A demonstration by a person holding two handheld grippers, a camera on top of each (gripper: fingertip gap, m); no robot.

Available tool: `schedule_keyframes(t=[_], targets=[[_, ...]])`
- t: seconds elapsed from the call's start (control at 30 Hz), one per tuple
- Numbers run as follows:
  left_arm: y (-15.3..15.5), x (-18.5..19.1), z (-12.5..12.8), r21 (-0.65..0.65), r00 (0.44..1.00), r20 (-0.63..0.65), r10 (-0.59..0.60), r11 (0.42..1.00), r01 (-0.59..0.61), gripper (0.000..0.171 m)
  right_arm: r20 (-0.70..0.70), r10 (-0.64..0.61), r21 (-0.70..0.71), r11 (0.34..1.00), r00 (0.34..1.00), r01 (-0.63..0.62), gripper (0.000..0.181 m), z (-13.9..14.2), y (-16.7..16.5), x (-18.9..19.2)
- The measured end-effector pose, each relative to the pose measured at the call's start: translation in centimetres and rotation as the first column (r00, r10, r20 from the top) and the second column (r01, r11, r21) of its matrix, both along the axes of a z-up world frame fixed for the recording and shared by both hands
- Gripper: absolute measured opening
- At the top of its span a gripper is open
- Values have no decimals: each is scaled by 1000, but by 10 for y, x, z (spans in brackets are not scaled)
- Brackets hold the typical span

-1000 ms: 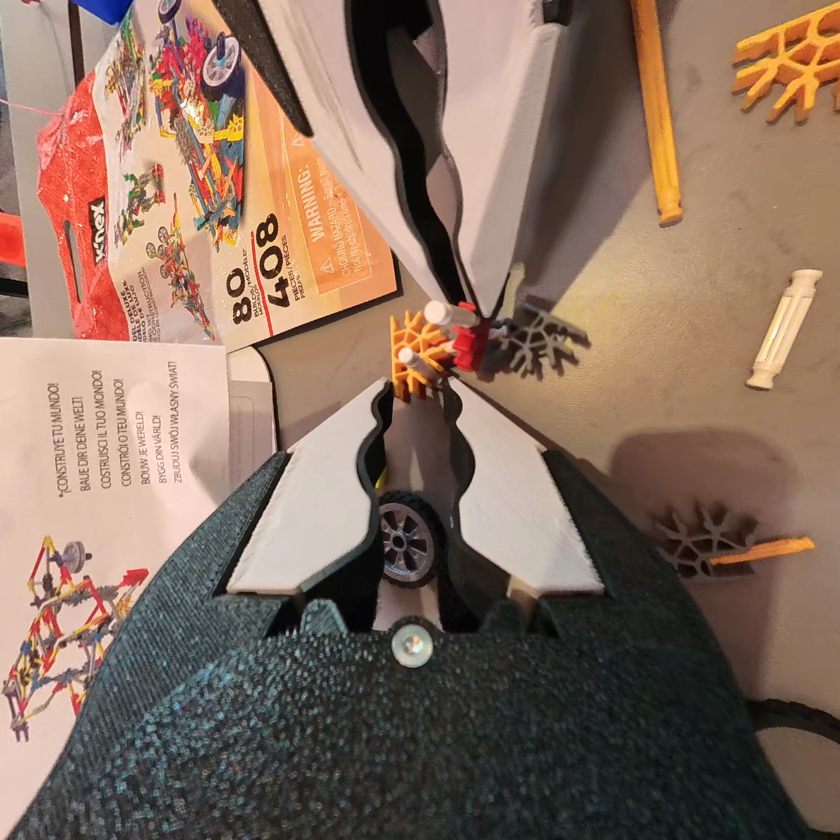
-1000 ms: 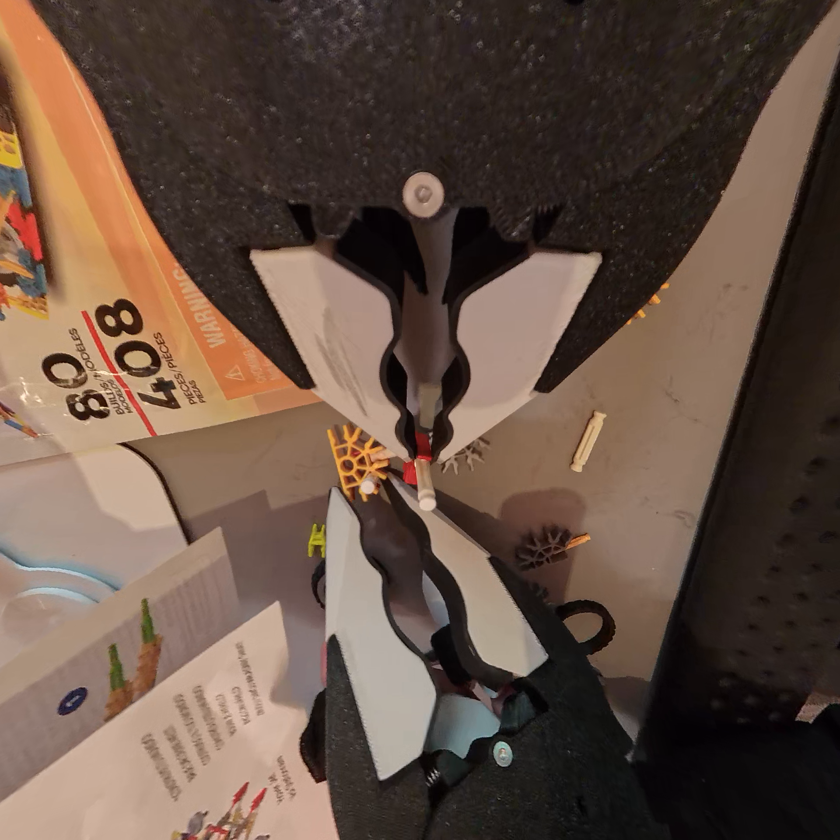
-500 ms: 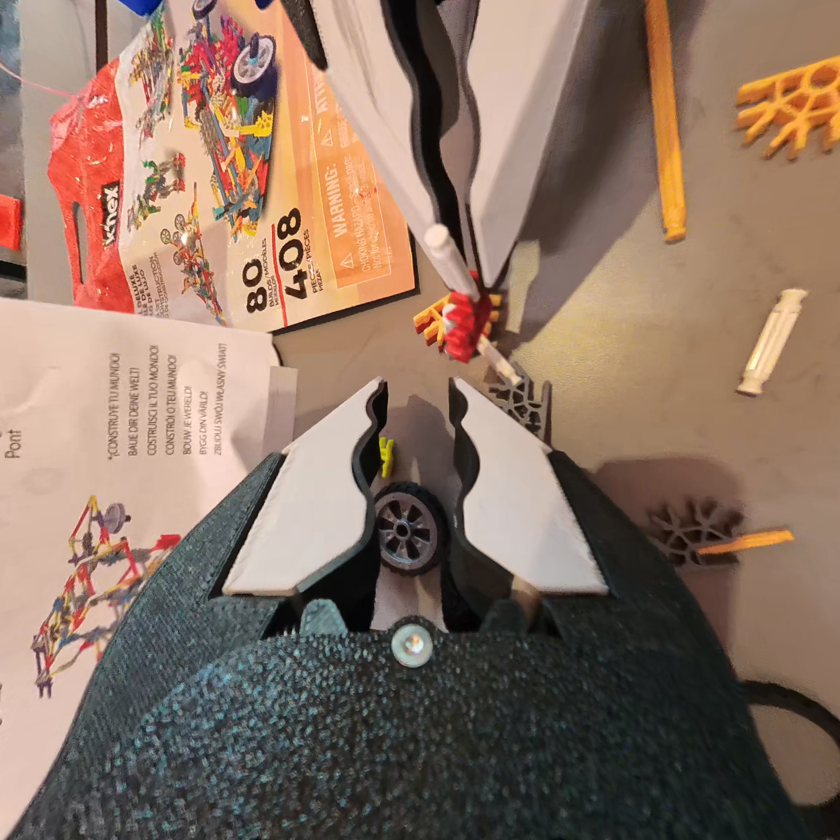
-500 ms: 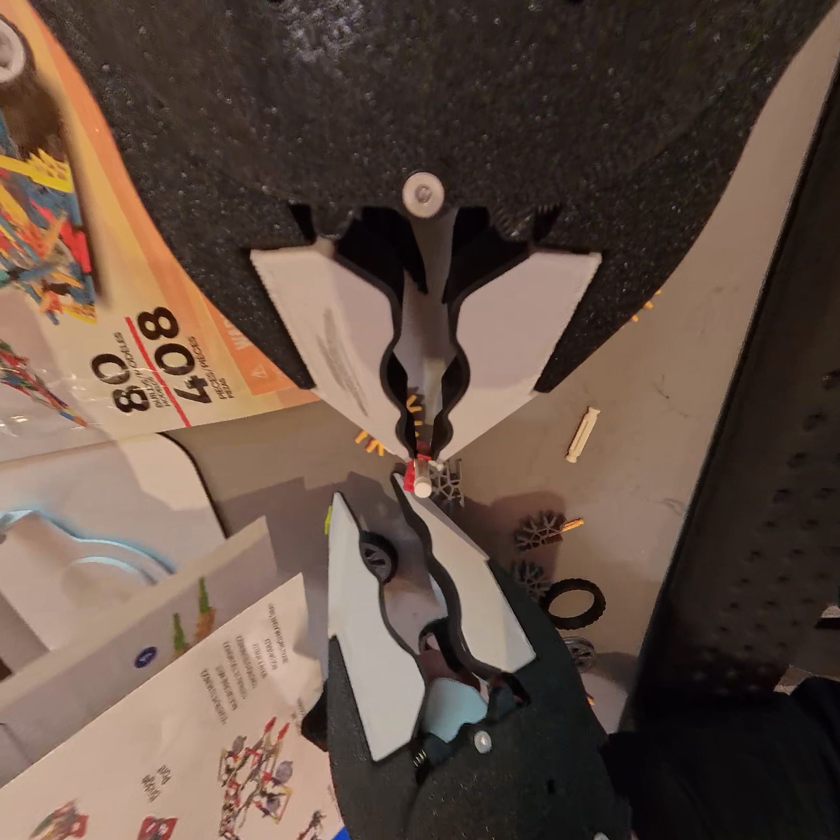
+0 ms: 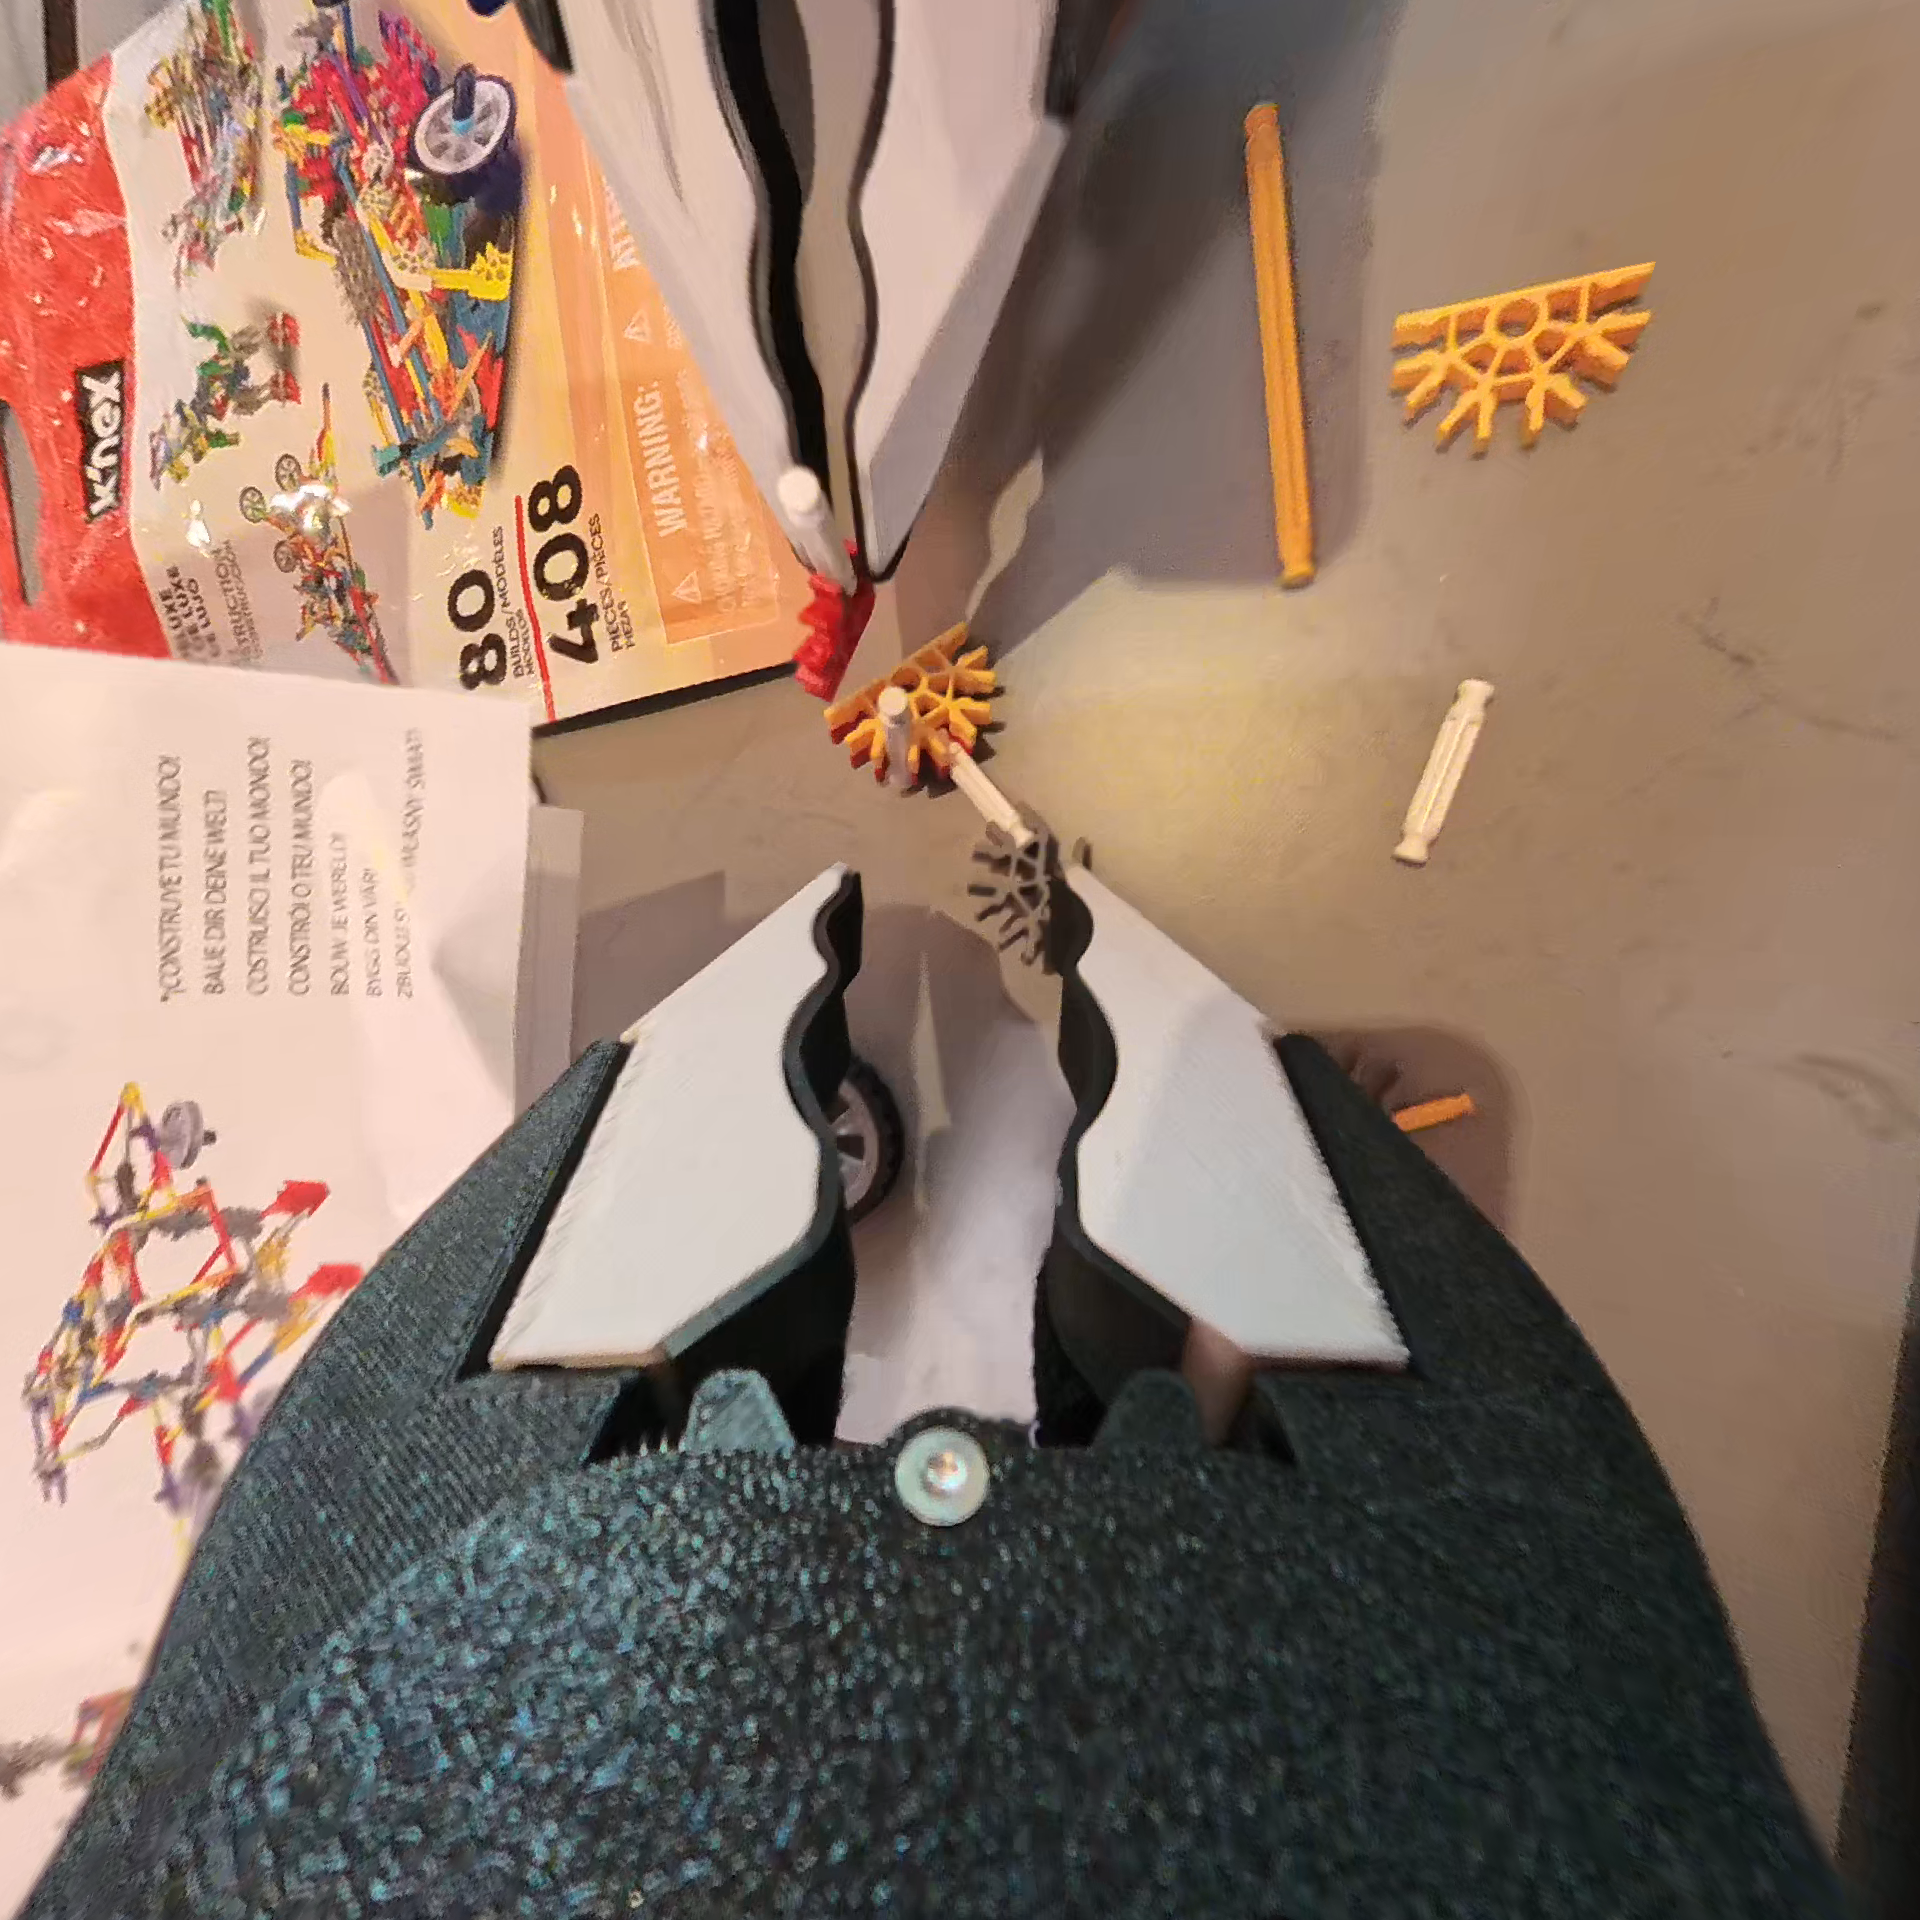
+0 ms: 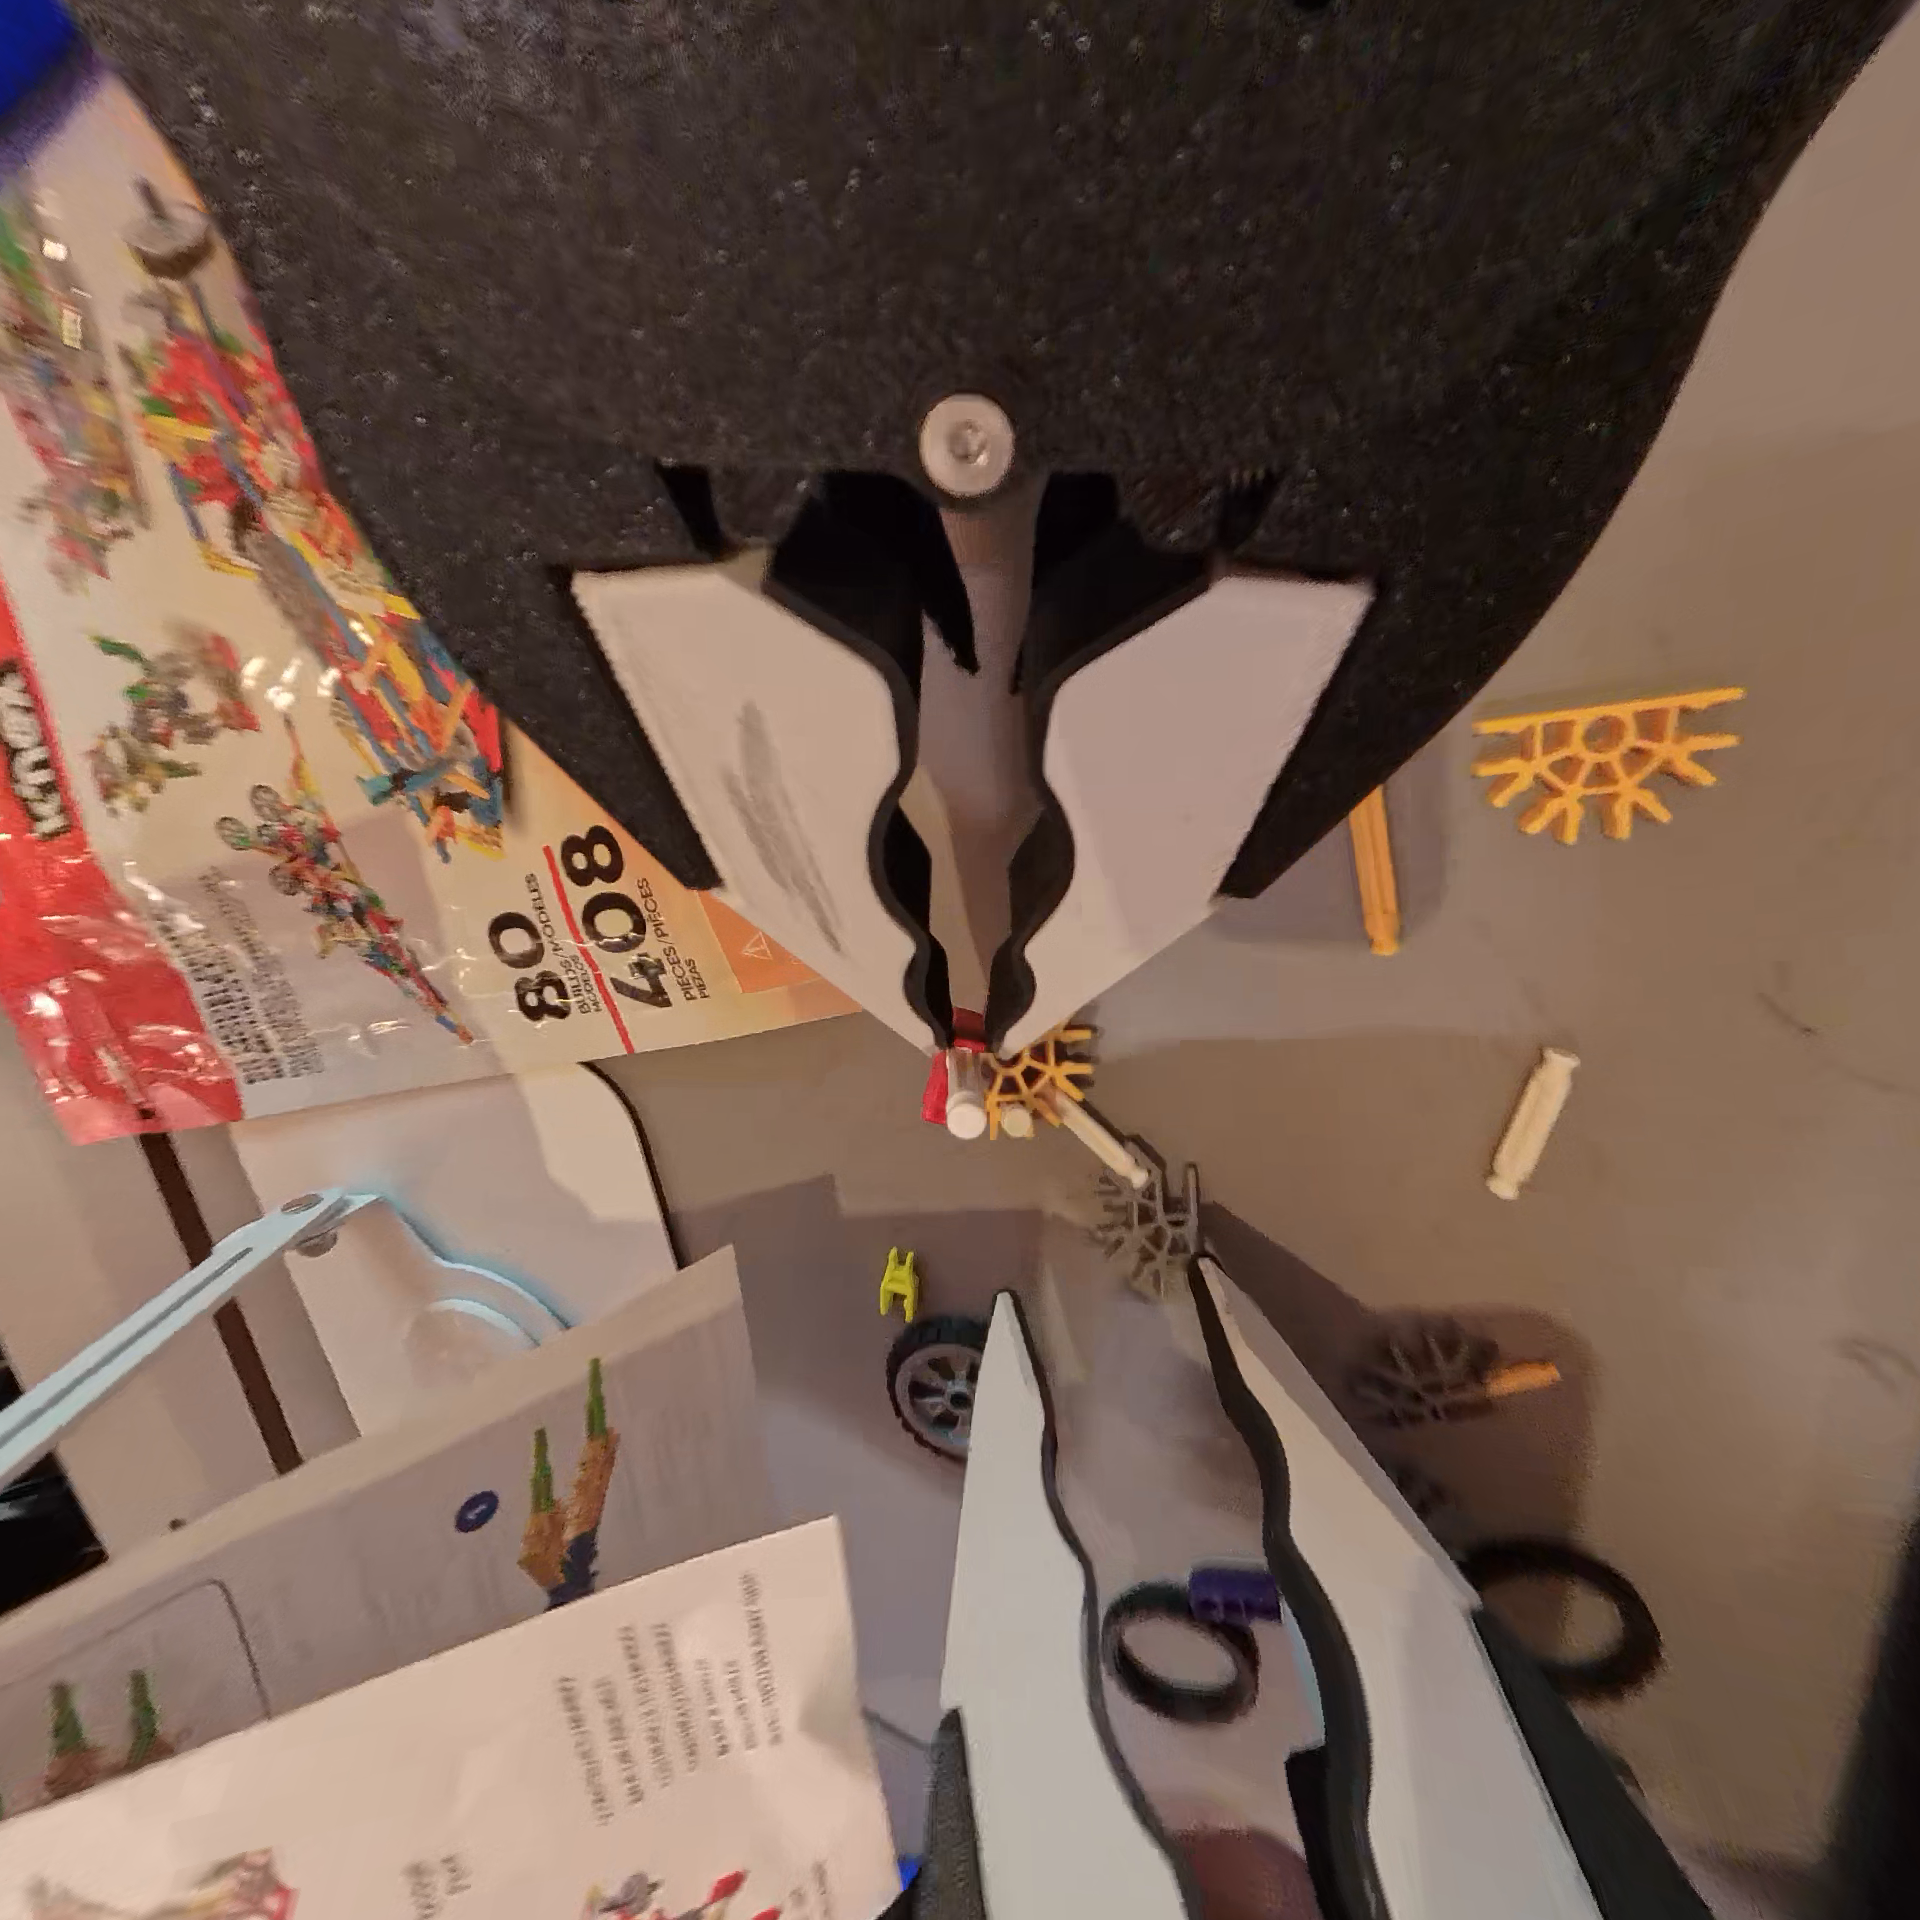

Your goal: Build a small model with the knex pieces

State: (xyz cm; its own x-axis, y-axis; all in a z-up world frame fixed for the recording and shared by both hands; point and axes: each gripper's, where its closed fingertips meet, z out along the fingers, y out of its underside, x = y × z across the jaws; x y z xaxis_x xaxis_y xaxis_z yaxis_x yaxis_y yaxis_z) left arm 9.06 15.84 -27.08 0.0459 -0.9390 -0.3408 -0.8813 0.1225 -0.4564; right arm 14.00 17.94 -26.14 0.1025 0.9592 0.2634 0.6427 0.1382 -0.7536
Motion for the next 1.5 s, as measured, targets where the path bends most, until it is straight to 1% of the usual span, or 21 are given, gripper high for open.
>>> schedule_keyframes(t=[0.07, 0.17, 0.3, 0.43, 0.6, 0.67, 0.77, 0.87, 0.97, 1.07, 1.3, 1.37, 1.5], targets=[[-1, 4, -7, -8, 1000, -16, -1, 1000, 1, 35, 38, 11, 73, 997, 999, -14, 5, -5, -2, -2], [1, 6, -19, 3, 999, -52, 0, 1000, 0, 35, 51, 28, 139, 990, 998, -34, 5, -6, -5, -5], [4, 11, -22, 14, 999, -34, -11, 1000, 11, 30, 87, 14, 242, 970, 996, -35, 5, -6, -5, -5], [6, 10, -22, 9, 999, -25, -20, 1000, 20, 28, 98, 12, 291, 956, 995, -40, 5, -5, -7, -7], [15, 2, -23, 30, 999, -35, -4, 1000, 5, 19, 100, 20, 302, 952, 995, -50, 5, -7, -10, -6], [14, 1, -24, 19, 999, -32, -25, 999, 26, 16, 105, 21, 315, 947, 994, -53, 5, -9, -10, -9], [16, 1, -23, 15, 1000, -24, -15, 1000, 15, 19, 108, 13, 340, 939, 994, -49, 5, -8, -9, -9], [14, 1, -24, 3, 999, -19, -26, 1000, 26, 15, 87, -6, 426, 904, 996, -32, 5, 4, -5, -11], [13, 2, -24, -12, 1000, -8, -29, 999, 29, 15, 147, -26, 487, 872, 989, -50, 6, -3, 0, -10], [13, 4, -24, -27, 999, 6, -39, 999, 39, 15, 192, -7, 494, 865, 981, -91, 6, -15, -3, -13], [11, 3, -24, -40, 998, 11, -56, 998, 56, 15, 226, 15, 495, 860, 974, -129, 6, -23, -8, -15], [9, 3, -25, -48, 998, 13, -65, 997, 66, 15, 247, 12, 496, 857, 969, -137, 5, -26, -8, -15], [9, 3, -24, -40, 997, 12, -72, 997, 73, 15, 237, 13, 491, 861, 971, -131, 0, -26, -8, -17]])
